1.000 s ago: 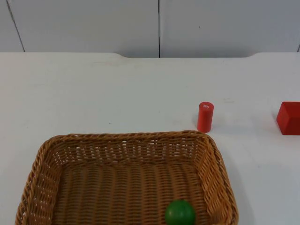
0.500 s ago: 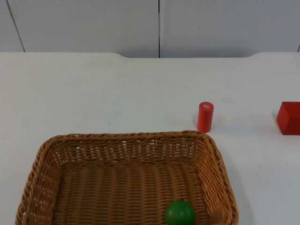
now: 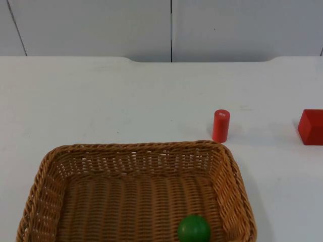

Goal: Pick up the basket with the left hand and place the object to the left of the red cylinder into the basket with the right hand.

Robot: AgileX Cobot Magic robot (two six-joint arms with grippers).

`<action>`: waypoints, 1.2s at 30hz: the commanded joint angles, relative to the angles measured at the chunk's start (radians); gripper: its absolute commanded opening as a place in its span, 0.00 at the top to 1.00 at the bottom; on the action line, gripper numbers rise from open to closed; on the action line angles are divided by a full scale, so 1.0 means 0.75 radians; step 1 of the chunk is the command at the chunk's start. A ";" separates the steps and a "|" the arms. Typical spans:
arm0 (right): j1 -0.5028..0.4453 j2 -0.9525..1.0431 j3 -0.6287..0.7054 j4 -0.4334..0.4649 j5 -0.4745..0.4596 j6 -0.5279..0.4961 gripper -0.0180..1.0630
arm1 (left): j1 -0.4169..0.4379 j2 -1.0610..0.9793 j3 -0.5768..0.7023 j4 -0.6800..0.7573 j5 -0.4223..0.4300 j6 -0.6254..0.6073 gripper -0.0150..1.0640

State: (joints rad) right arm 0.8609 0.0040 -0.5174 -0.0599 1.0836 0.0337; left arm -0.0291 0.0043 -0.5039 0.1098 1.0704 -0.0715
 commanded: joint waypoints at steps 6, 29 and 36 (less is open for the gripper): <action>-0.001 -0.005 0.003 0.003 -0.005 -0.007 0.28 | -0.005 -0.006 0.010 -0.032 0.008 0.032 0.21; -0.001 -0.005 0.003 0.009 -0.005 -0.015 0.01 | -0.005 -0.006 0.012 -0.082 0.008 0.095 0.01; -0.001 -0.005 0.003 0.009 -0.008 -0.015 0.01 | -0.005 -0.006 0.012 -0.082 0.008 0.095 0.01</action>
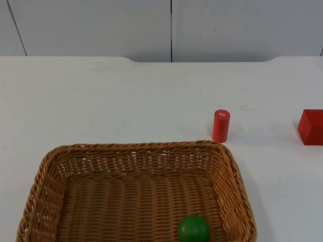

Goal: Pick up the basket with the left hand and place the object to the left of the red cylinder into the basket with the right hand.

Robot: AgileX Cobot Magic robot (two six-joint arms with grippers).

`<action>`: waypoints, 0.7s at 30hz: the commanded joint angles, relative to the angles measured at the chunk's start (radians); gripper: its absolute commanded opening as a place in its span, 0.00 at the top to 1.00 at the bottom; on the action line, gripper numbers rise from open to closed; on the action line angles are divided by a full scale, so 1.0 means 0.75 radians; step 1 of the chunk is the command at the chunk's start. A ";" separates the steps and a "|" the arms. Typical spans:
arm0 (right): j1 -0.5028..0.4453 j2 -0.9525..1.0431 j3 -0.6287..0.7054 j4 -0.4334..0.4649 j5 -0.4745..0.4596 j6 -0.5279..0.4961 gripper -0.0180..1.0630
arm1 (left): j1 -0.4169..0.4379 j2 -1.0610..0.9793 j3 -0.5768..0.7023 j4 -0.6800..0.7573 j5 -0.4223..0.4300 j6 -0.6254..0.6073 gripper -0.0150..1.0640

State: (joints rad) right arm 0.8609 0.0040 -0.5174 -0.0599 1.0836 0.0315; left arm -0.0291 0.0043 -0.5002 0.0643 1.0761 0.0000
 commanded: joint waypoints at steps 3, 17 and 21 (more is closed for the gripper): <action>-0.001 -0.005 0.003 0.009 -0.008 -0.012 0.01 | -0.005 -0.006 0.007 -0.021 0.000 0.000 0.01; -0.467 -0.005 0.003 0.012 -0.008 -0.012 0.01 | -0.005 -0.006 0.007 0.013 -0.003 0.000 0.01; -0.698 -0.005 0.003 0.012 -0.008 -0.012 0.01 | -0.005 -0.006 0.007 0.013 -0.003 0.000 0.01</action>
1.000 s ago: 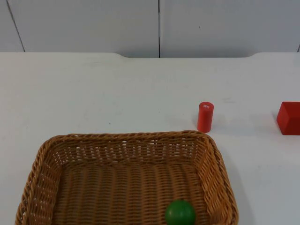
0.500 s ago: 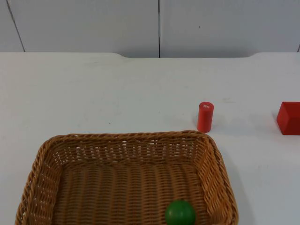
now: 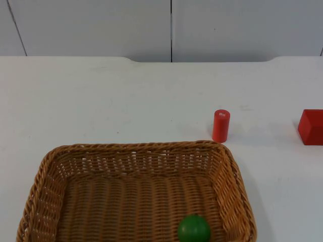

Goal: Pick up the basket with the left hand and place the object to the left of the red cylinder into the basket with the right hand.

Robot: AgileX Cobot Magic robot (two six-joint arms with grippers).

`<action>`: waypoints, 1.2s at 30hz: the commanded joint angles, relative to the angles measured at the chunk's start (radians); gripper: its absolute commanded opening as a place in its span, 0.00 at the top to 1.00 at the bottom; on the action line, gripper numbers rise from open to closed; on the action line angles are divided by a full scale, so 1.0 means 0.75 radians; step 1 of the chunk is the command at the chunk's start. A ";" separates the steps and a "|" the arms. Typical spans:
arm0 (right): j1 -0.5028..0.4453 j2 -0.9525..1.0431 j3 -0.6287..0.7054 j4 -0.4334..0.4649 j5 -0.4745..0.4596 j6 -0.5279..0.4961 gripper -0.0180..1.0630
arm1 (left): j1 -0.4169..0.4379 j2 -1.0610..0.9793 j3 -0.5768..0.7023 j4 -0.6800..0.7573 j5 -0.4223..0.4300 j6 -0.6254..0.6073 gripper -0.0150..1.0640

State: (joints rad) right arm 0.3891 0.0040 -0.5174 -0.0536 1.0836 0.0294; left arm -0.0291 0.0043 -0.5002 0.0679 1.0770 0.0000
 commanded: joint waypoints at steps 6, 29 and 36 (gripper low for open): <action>-0.367 -0.005 0.003 0.003 -0.008 -0.009 0.01 | -0.005 -0.006 0.007 0.008 -0.004 0.000 0.01; -0.323 -0.005 0.003 0.006 -0.008 -0.006 0.01 | -0.005 -0.006 0.007 0.011 -0.004 0.000 0.01; -0.323 -0.005 0.003 0.006 -0.008 -0.006 0.01 | 0.072 -0.006 0.007 0.019 -0.004 0.000 0.01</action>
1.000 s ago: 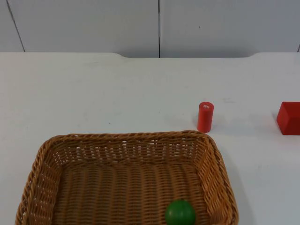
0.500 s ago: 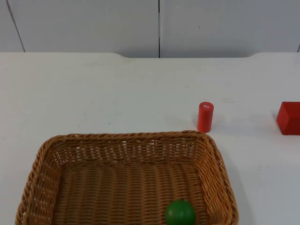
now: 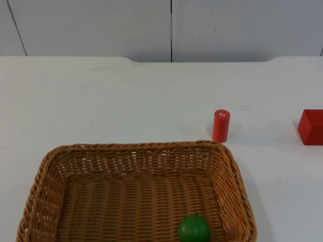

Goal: Pick up the basket with the left hand and place the object to the left of the red cylinder into the basket with the right hand.

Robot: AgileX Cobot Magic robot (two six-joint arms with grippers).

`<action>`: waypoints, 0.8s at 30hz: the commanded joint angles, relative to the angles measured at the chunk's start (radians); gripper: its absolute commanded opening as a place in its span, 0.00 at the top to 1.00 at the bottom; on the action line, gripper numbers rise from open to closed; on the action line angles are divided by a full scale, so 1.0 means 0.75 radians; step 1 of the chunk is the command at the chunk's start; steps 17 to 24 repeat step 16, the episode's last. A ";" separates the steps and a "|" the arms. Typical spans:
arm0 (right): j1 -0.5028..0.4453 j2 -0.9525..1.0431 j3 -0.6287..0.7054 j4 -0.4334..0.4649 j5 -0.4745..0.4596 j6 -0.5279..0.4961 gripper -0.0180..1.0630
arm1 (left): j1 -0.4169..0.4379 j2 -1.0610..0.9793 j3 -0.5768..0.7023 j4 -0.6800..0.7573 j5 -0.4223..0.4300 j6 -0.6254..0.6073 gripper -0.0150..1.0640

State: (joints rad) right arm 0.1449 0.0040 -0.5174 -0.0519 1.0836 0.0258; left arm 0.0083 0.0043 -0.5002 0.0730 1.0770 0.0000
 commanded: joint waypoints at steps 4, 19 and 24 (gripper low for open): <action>0.002 -0.005 0.003 0.003 -0.008 -0.001 0.01 | 0.023 -0.006 0.007 0.014 -0.004 0.000 0.01; -0.036 -0.005 0.003 0.003 -0.008 -0.001 0.01 | 0.023 -0.006 0.007 0.018 -0.007 0.000 0.01; -0.036 -0.005 0.003 0.003 -0.008 -0.001 0.01 | 0.023 -0.006 0.007 0.018 -0.007 0.000 0.01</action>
